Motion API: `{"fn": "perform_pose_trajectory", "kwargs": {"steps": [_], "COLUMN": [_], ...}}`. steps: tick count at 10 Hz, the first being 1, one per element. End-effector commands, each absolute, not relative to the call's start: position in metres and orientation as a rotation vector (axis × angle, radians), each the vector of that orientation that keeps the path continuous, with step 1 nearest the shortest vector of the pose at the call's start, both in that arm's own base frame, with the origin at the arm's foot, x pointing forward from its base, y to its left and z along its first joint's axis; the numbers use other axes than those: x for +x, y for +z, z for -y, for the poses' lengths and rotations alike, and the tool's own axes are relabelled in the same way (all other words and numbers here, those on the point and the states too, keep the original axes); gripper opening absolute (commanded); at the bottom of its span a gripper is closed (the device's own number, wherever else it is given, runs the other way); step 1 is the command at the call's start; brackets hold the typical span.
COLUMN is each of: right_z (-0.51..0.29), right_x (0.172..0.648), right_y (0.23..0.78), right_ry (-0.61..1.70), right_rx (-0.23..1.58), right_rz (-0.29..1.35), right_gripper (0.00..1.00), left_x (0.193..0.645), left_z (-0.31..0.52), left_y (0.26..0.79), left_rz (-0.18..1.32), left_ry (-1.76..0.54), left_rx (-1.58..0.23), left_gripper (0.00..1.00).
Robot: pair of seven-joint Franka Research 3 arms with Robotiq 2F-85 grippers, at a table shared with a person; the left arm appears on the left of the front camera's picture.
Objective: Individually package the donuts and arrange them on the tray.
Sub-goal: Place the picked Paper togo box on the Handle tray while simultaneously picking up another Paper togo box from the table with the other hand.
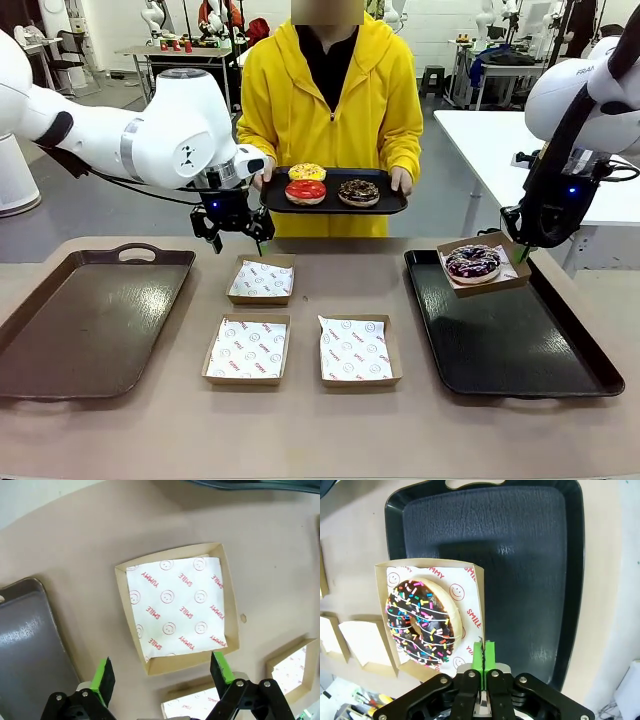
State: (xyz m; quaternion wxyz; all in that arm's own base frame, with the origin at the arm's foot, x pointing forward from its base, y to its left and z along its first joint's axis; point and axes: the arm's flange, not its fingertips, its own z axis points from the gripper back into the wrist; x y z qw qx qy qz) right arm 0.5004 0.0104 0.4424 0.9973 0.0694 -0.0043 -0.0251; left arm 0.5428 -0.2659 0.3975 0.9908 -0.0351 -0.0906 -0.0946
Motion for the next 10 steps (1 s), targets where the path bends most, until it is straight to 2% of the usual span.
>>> {"fn": "perform_pose_trajectory", "kwargs": {"steps": [1, 10], "right_z": [-0.0105, -0.0105], "right_x": [0.4999, 0.4999], "right_y": [0.4446, 0.4446], "right_ry": [-0.051, -0.051], "right_rx": [0.123, 0.123], "right_rz": [0.002, 0.002], "right_gripper": [0.01, 0.01], "left_x": [0.5456, 0.5447], "left_z": [0.2657, 0.2626], "left_y": [0.3952, 0.395], "left_rz": [0.217, 0.187], "left_ry": [-0.165, -0.195], "left_rx": [-0.008, -0.049], "left_gripper": [1.0, 1.0]}}
